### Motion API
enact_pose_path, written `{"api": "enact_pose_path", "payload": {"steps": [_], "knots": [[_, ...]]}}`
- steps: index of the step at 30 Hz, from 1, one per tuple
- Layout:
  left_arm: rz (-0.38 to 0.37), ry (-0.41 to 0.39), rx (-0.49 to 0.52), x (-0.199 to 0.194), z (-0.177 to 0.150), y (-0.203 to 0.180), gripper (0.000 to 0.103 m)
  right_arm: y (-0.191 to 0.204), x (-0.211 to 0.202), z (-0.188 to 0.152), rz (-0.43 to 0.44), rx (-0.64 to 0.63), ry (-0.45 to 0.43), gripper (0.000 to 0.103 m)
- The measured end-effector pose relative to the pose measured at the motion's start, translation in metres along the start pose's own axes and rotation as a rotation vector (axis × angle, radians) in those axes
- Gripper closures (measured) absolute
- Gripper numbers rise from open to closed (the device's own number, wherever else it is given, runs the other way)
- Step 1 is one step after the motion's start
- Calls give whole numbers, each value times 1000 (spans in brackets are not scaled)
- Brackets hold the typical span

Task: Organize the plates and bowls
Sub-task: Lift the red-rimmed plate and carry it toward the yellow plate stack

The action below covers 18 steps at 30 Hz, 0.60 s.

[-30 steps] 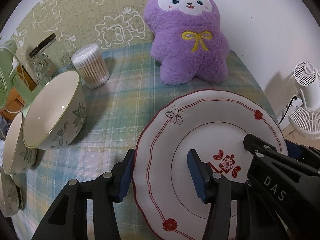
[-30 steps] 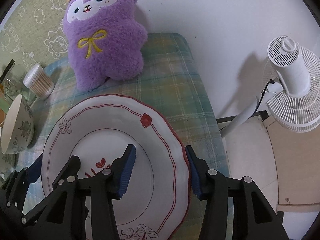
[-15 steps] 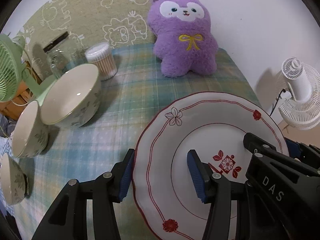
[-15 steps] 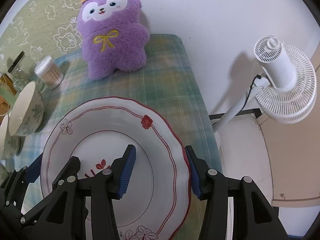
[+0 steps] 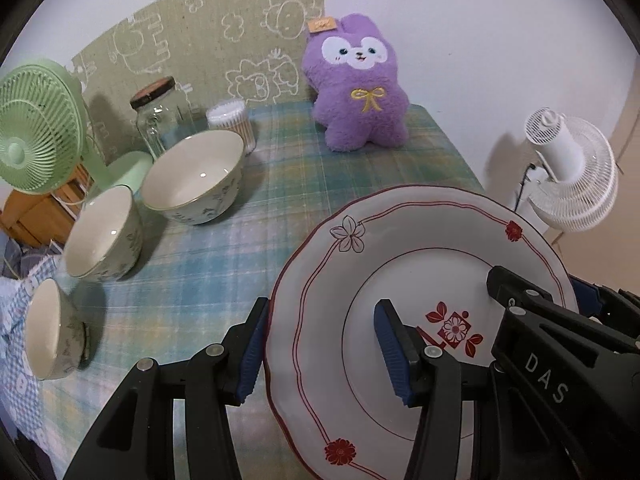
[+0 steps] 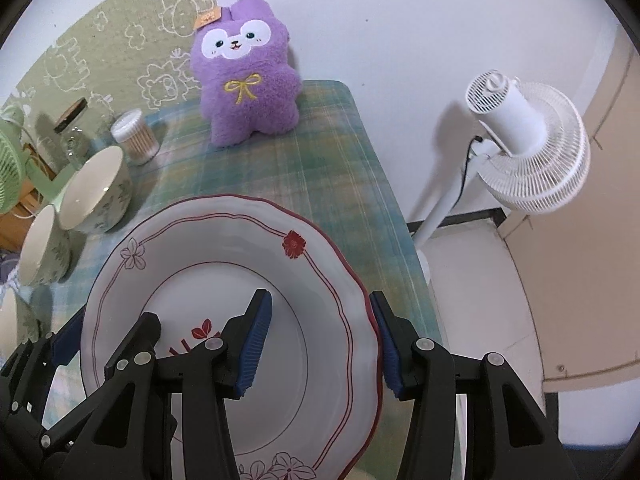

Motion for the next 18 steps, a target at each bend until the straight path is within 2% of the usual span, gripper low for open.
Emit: {"api": "enact_pose_path", "payload": {"steps": [11, 18], "knots": [[-38, -33, 35, -52, -41, 3, 50, -1, -57, -52, -24, 48, -36, 50], [-74, -14, 59, -62, -76, 0, 50, -4, -74, -94, -60, 65, -40, 50]]}}
Point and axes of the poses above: each gripper's, at about its wrist camera, not at the fingertips, and x roughly the way its jaws point, y to its left, z to its top, the point moved 1 cm from there along x, roughly the way its jaws point, and after that the axes turned 1 degree about z, right-handed, at the moved point
